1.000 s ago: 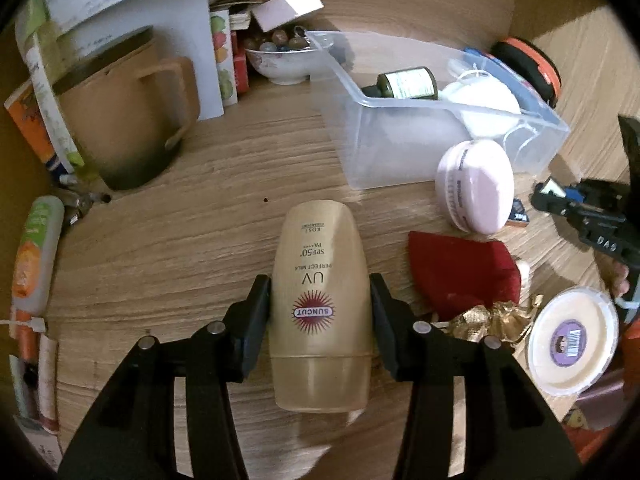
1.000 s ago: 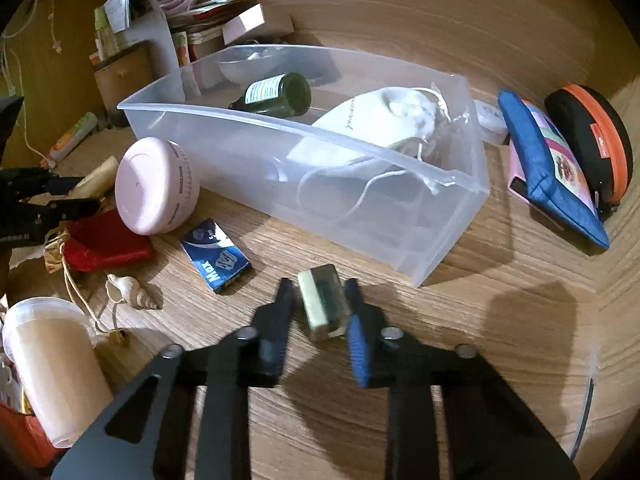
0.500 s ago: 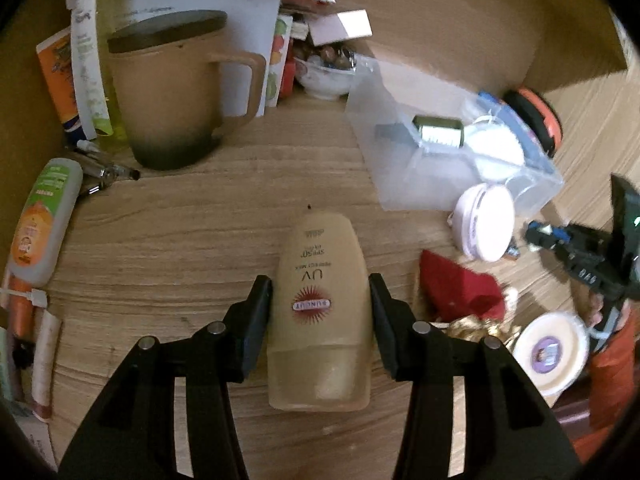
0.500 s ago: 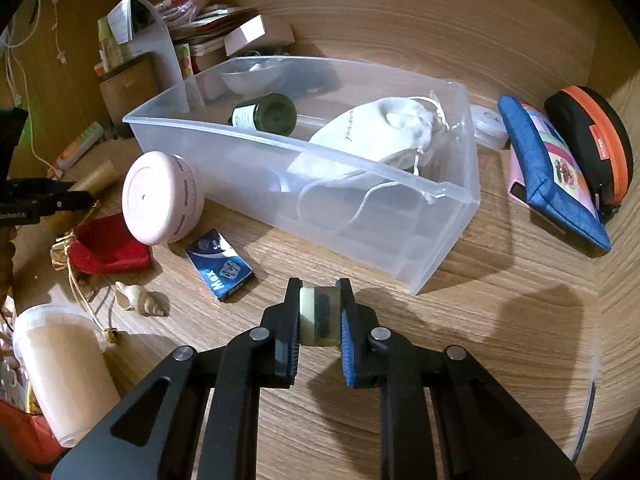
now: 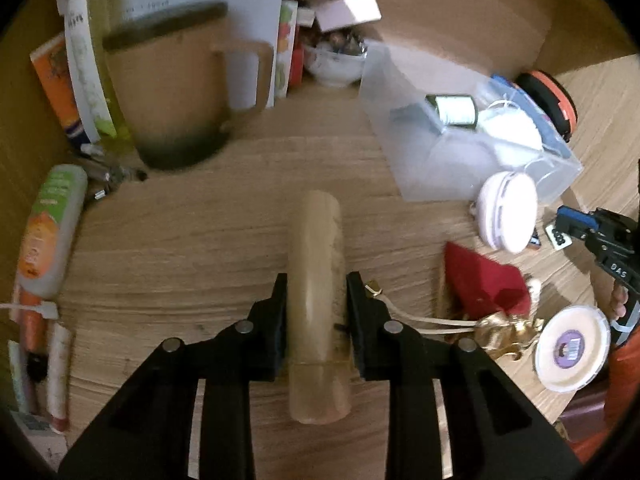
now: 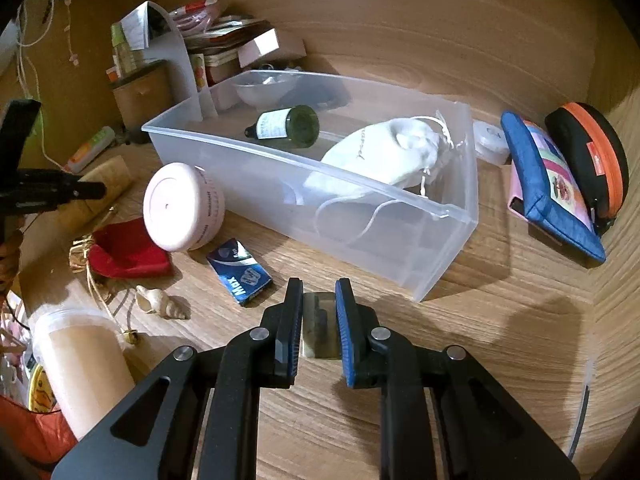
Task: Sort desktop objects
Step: 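Lift the sunscreen tube with left tool while right tool lifts the vial toward the bin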
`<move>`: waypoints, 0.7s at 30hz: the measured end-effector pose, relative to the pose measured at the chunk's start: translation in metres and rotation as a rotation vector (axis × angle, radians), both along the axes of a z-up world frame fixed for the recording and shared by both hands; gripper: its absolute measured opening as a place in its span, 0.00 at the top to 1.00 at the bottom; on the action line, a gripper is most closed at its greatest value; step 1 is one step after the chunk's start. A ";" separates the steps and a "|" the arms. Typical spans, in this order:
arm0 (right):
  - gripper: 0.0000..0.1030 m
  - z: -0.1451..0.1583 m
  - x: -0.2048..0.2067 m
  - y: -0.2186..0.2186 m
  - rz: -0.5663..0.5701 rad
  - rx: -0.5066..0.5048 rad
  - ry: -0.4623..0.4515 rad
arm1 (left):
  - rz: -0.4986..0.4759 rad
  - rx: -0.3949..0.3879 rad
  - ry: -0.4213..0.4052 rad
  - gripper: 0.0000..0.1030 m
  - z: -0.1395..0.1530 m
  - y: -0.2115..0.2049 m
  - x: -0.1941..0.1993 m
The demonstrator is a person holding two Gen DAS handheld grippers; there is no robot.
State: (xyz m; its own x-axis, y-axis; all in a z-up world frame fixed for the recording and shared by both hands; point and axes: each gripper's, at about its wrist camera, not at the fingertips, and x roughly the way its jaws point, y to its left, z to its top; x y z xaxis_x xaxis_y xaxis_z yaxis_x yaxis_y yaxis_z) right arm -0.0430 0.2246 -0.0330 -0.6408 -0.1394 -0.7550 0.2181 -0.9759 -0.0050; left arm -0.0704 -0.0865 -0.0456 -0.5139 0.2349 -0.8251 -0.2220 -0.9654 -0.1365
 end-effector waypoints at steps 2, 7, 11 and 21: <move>0.86 0.000 0.001 0.000 0.002 0.004 -0.003 | -0.008 -0.025 0.014 0.74 0.000 0.005 0.000; 0.86 -0.005 -0.002 -0.002 -0.004 0.009 -0.017 | -0.008 -0.074 0.041 0.74 -0.004 0.017 -0.005; 0.86 -0.005 -0.001 -0.001 -0.017 0.003 -0.011 | 0.012 -0.049 0.068 0.75 0.000 0.019 -0.007; 0.86 0.017 0.003 0.005 -0.041 -0.041 0.025 | 0.034 0.087 0.155 0.75 0.032 0.010 0.000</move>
State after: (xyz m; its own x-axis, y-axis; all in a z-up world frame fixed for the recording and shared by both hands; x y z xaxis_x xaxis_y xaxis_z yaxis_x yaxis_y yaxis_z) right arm -0.0403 0.2296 -0.0161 -0.6650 -0.1431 -0.7330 0.1786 -0.9835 0.0299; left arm -0.0704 -0.0766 -0.0140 -0.6425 0.2821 -0.7125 -0.2145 -0.9588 -0.1863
